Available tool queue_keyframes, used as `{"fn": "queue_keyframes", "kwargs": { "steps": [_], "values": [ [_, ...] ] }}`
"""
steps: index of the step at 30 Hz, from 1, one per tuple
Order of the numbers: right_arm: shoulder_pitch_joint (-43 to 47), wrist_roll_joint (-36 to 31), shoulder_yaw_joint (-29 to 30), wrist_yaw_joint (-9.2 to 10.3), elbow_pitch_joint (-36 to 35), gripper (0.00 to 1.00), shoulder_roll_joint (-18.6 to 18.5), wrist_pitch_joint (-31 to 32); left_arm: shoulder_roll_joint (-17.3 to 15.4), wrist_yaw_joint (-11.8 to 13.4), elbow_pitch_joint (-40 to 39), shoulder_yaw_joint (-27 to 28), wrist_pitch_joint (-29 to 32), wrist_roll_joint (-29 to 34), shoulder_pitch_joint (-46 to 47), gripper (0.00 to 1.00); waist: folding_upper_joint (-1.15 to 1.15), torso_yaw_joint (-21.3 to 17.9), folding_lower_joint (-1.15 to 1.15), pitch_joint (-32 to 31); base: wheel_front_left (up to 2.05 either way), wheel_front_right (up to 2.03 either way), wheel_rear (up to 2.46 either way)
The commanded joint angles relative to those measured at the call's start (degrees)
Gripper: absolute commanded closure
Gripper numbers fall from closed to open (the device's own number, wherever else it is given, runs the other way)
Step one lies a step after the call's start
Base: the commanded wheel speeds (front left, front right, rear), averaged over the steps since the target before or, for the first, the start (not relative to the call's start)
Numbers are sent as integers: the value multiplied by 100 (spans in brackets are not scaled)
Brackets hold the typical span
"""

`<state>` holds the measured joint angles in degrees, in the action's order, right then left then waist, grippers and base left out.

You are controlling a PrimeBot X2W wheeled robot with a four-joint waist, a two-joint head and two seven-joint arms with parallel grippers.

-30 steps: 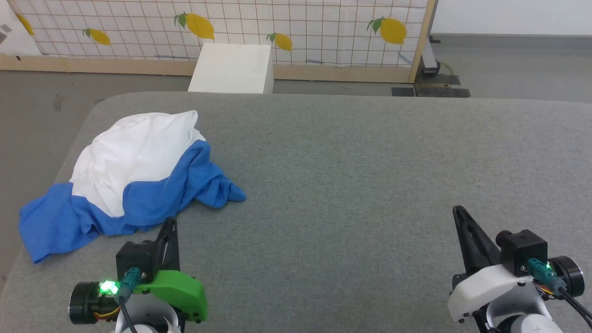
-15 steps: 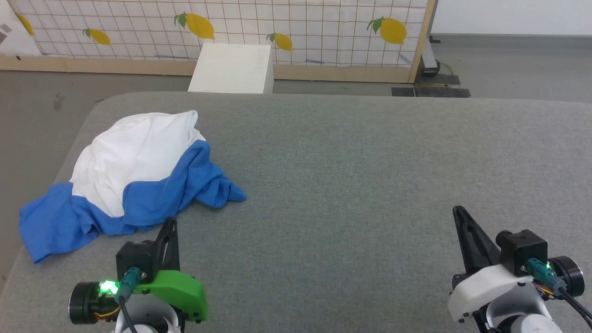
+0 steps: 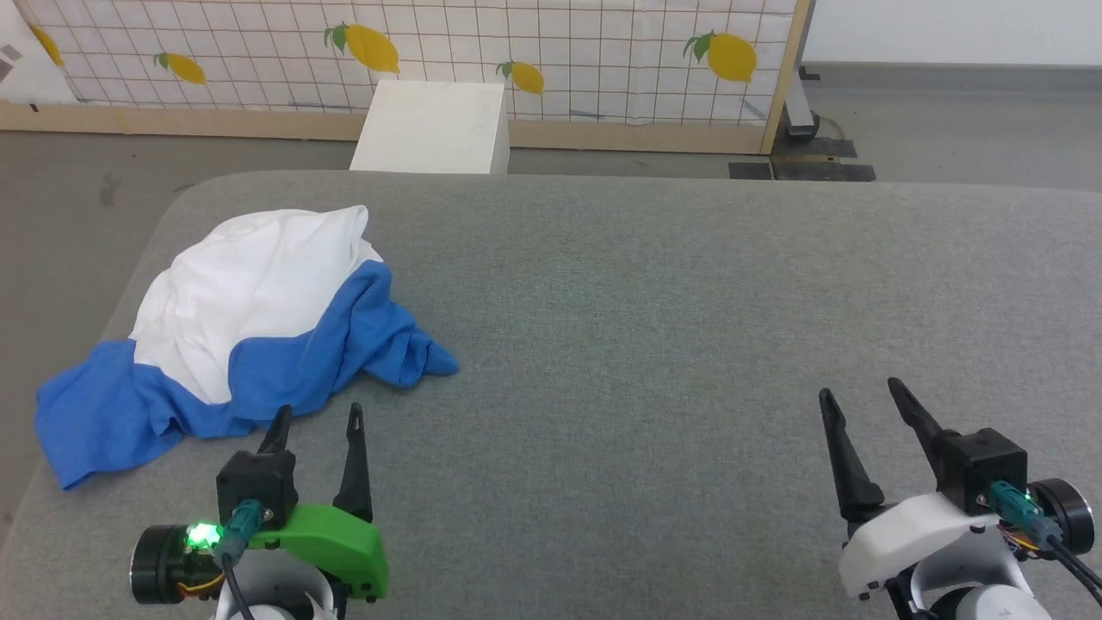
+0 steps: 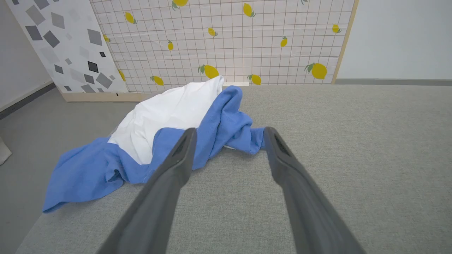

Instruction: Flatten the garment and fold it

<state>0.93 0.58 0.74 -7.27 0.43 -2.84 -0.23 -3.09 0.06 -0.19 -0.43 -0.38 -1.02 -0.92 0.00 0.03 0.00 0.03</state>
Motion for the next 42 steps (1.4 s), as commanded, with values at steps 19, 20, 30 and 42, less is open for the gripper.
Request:
{"fn": "queue_keyframes", "kwargs": {
  "steps": [19, 20, 30, 42],
  "values": [
    [4, 214, 335, -5, 103, 0, -1, -288, 4, 17, -56, 6, -279, -73, -140, 0, 0, 7, 0, -8, 0, 0, 0],
    [3, 219, 351, -5, 107, 0, -1, -298, 5, 17, -58, 7, -289, -77, -146, 0, 0, 8, 0, -9, 0, 0, 0],
    [36, 230, 468, -6, 138, 0, -1, -416, 6, 27, -71, 9, -406, -123, -206, 0, 0, 68, 0, -25, 0, 0, 0],
    [46, 249, 506, -9, 165, 0, -1, -560, 8, 48, -145, 27, -550, -199, -269, 0, 0, 449, 0, -41, 0, 0, 0]
  ]
}}
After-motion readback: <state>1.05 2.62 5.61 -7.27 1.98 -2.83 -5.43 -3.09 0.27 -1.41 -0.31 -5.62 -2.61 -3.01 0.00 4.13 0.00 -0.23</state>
